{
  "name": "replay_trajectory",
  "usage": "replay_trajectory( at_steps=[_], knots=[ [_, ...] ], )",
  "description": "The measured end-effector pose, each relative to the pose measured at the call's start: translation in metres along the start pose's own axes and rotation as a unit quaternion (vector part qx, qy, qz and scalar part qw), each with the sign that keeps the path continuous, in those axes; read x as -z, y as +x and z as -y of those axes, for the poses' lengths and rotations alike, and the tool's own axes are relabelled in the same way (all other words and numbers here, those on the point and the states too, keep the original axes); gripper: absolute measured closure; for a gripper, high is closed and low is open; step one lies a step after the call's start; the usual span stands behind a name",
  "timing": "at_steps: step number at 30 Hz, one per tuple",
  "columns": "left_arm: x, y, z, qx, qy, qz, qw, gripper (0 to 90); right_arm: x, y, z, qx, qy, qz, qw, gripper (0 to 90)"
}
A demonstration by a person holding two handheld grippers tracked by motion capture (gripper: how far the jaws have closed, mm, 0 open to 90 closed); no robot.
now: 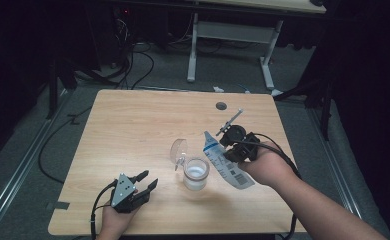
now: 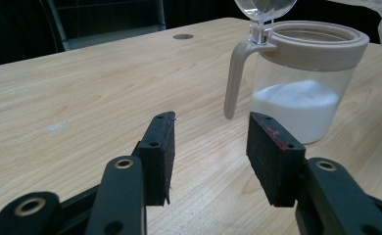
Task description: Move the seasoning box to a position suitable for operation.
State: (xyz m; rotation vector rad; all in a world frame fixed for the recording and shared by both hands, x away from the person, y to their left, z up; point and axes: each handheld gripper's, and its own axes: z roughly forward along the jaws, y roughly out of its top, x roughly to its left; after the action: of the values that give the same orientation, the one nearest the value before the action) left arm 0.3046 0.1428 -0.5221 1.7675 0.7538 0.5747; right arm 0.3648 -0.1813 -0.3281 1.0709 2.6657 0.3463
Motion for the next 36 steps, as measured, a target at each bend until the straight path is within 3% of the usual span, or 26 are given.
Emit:
replay_trajectory(
  at_steps=[13,16,25,36],
  knots=[
    [-0.001,-0.002,0.0,0.001,-0.001,0.005,1.0,53.8,-0.019,-0.018,0.009,-0.023,0.017,0.012,0.9995,89.7],
    [-0.001,-0.001,0.0,0.002,0.001,0.004,1.0,53.7,-0.023,-0.025,0.011,-0.038,0.021,0.018,0.9989,89.8],
    [-0.001,0.001,0.0,0.006,-0.001,0.003,1.0,53.7,-0.041,-0.043,0.012,-0.046,0.032,0.033,0.9979,89.8],
    [-0.001,0.001,0.0,0.007,-0.002,0.003,1.0,53.7,-0.056,-0.052,0.017,-0.066,0.037,0.05,0.9959,89.8]
  ],
)
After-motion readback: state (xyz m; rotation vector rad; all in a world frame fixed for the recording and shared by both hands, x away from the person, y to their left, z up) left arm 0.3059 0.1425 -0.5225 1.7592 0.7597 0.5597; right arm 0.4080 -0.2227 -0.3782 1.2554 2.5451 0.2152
